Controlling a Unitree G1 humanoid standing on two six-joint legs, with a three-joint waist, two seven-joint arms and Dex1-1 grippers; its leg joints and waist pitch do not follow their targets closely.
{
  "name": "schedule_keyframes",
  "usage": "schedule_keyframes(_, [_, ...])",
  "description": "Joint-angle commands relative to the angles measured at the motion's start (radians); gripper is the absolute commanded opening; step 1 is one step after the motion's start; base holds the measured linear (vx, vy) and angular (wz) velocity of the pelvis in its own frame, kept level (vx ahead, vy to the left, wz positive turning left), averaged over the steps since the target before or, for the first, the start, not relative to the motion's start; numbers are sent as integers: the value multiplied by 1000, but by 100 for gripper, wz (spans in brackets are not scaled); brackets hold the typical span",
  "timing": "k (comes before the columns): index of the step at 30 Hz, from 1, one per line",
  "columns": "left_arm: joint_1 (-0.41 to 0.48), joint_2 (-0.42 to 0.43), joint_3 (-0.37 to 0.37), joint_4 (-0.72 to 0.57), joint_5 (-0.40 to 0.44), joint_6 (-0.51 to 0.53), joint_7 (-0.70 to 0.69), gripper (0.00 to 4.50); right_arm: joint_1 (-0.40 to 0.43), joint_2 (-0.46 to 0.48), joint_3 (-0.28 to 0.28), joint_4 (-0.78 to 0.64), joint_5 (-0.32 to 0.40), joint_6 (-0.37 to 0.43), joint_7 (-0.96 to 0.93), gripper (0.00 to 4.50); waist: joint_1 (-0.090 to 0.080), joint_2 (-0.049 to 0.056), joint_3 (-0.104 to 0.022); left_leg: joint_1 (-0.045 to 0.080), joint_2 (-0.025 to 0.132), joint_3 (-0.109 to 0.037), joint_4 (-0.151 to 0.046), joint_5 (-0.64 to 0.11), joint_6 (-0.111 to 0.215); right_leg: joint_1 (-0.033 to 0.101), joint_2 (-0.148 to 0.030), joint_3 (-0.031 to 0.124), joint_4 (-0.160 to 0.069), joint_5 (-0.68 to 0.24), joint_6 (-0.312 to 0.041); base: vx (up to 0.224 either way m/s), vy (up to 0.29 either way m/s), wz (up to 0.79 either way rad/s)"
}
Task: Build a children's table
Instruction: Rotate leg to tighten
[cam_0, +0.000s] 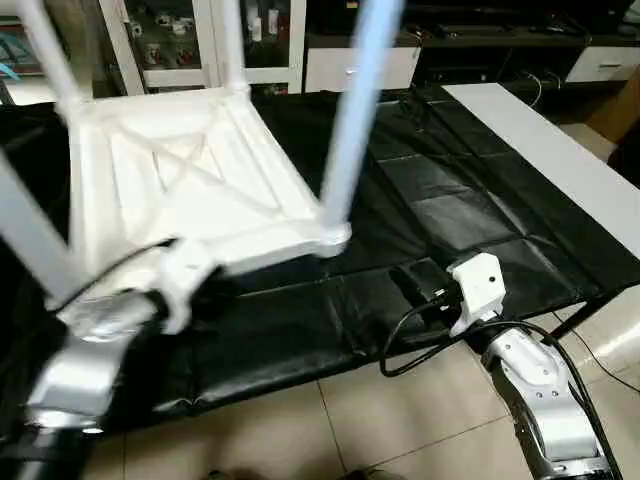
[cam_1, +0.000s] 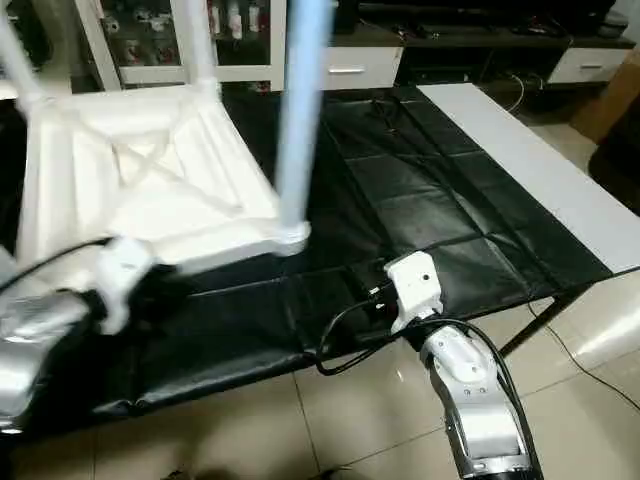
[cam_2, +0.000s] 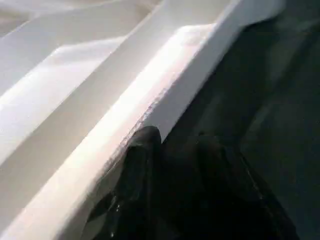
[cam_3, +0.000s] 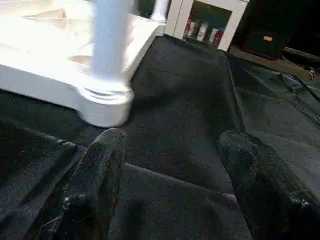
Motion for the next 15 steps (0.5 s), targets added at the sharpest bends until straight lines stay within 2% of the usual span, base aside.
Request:
schedule_keyframes(1, [22,14,33,-32,-3,18,10,160,1,0,-2,7,2,7,-1,323,2,14,-54,17,-2,3,-84,-417,-7,36,-17,19,-80,-437,-100,0,0,0])
schedule_keyframes(3, [43,-9,51,-100,-57,5,-6,160,4,0,-1,4,4,4,-1,323,3,16,-54,19,0,1,-85,-432,-12,34,-18,19,-82,-450,-99,0,0,0])
schedule_keyframes(4, [71,-54,64,-190,-142,17,-25,160,8,0,-3,-1,7,0,0,323,5,22,-54,21,3,0,-86,-443,-19,33,-19,19,-80,-436,-111,0,0,0])
schedule_keyframes(5, [80,-68,67,-216,-165,21,-29,160,9,0,-3,-3,8,-2,1,323,8,19,-52,23,6,3,-87,-464,-21,29,-17,19,-85,-432,-119,0,0,0])
schedule_keyframes(6, [111,-113,69,-294,-235,38,-35,160,13,3,-10,-8,20,-3,2,323,12,23,-51,29,4,4,-85,-479,-21,23,-14,19,-87,-435,-117,0,0,0])
schedule_keyframes(8, [148,-157,63,-353,-285,58,-28,160,15,9,-22,-12,37,-4,4,323,14,22,-54,18,3,2,-87,-481,-22,33,-14,20,-81,-408,-113,0,0,0])
schedule_keyframes(9, [148,-157,63,-353,-285,58,-28,160,15,9,-22,-12,37,-4,4,323,14,22,-54,18,3,2,-87,-481,-22,33,-14,20,-81,-408,-113,0,0,0])
schedule_keyframes(10, [187,-197,53,-394,-304,63,-2,160,16,16,-34,-23,61,2,7,323,14,21,-55,15,1,4,-86,-471,-18,34,-12,20,-81,-410,-95,0,0,0])
schedule_keyframes(11, [205,-218,47,-412,-304,64,18,160,18,19,-39,-30,75,4,12,323,11,17,-52,7,0,2,-87,-464,-16,40,-13,18,-84,-420,-82,0,0,0])
schedule_keyframes(13, [225,-250,42,-427,-276,56,69,160,22,20,-43,-39,88,4,19,323,11,16,-54,11,-1,4,-83,-465,-10,34,-12,19,-89,-448,-64,0,0,0])
schedule_keyframes(15, [227,-279,49,-418,-236,80,138,160,26,21,-44,-40,91,-7,23,323,10,14,-54,8,-2,2,-83,-453,-9,37,-11,16,-91,-460,-50,0,0,0])
